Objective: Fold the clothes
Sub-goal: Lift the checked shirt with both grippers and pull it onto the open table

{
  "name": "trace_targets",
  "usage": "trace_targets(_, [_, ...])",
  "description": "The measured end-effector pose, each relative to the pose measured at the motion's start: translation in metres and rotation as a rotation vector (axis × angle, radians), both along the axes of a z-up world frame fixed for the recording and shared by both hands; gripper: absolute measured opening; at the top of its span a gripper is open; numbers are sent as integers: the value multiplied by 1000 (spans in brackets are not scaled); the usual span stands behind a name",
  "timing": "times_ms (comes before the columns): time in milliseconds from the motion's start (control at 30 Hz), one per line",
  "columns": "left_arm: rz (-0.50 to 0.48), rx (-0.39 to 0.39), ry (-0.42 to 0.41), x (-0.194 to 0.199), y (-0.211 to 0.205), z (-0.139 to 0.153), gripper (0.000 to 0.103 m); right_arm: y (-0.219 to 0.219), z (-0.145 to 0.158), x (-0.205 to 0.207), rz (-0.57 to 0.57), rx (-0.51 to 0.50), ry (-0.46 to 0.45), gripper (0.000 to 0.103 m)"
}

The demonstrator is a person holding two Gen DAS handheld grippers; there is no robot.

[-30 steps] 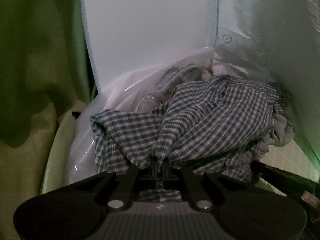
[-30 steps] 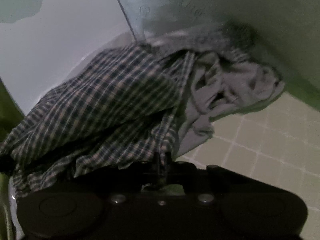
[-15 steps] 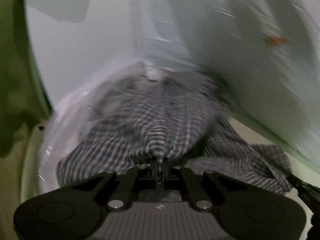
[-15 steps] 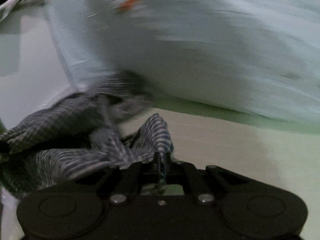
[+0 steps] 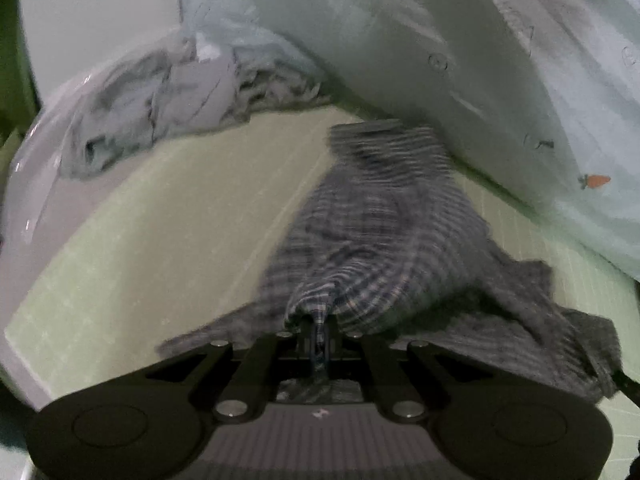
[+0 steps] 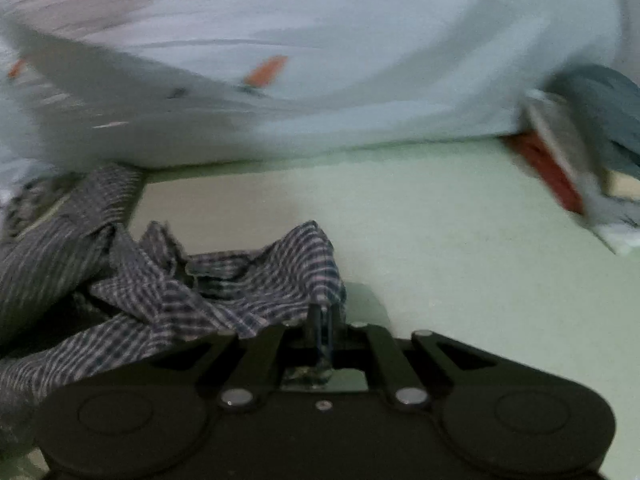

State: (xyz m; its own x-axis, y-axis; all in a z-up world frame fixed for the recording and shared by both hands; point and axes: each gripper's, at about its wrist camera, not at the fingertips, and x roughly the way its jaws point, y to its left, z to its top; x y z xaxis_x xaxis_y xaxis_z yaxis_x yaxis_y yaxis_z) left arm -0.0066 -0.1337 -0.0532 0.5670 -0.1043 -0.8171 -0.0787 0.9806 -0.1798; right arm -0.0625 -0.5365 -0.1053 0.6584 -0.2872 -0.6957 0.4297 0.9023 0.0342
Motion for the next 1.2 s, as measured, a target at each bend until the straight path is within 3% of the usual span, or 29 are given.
trace_targets(133, [28, -3, 14, -6, -3, -1, 12, -18, -3, -15, -19, 31, 21, 9])
trace_targets(200, [42, -3, 8, -5, -2, 1, 16, -15, 0, -13, -14, 11, 22, 18])
trace_targets(267, [56, -3, 2, -3, -2, 3, 34, -14, 6, -13, 10, -3, 4, 34])
trace_targets(300, [63, -3, -2, -3, -2, 4, 38, -13, 9, -12, 23, -4, -7, 40])
trace_targets(433, [45, -16, -42, 14, -6, 12, 55, -7, 16, 0, 103, 5, -34, 53])
trace_targets(467, [30, -13, -53, 20, -10, 14, 61, 0, 16, 9, 133, 1, -30, 57])
trace_targets(667, [-136, -26, -66, 69, -47, 13, 74, 48, 3, 68, 314, -11, 13, 65])
trace_targets(833, [-305, -66, 4, 119, -84, -8, 76, 82, -20, 111, 438, -36, 76, 70])
trace_targets(900, [-358, -80, 61, 134, -98, -19, 74, 87, -28, 126, 447, -37, 107, 66])
trace_targets(933, [-379, -88, 89, 139, -104, -25, 64, 87, -30, 132, 445, -25, 117, 62])
trace_targets(967, [-385, -79, 111, 144, -108, -29, 39, 84, -32, 136, 444, 0, 124, 49])
trace_targets(1000, [-385, -51, 129, 148, -110, -34, 24, 80, -34, 141, 443, 24, 130, 30])
trace_targets(1033, [-384, -27, 137, 153, -110, -38, 5, 77, -36, 144, 442, 47, 134, 21])
trace_targets(1067, [-373, -18, 128, 157, -106, -40, 5, 71, -36, 146, 438, 63, 125, 8])
trace_targets(1200, [-212, 44, 42, 176, -62, -22, 3, 41, -19, 146, 369, 16, 69, 5])
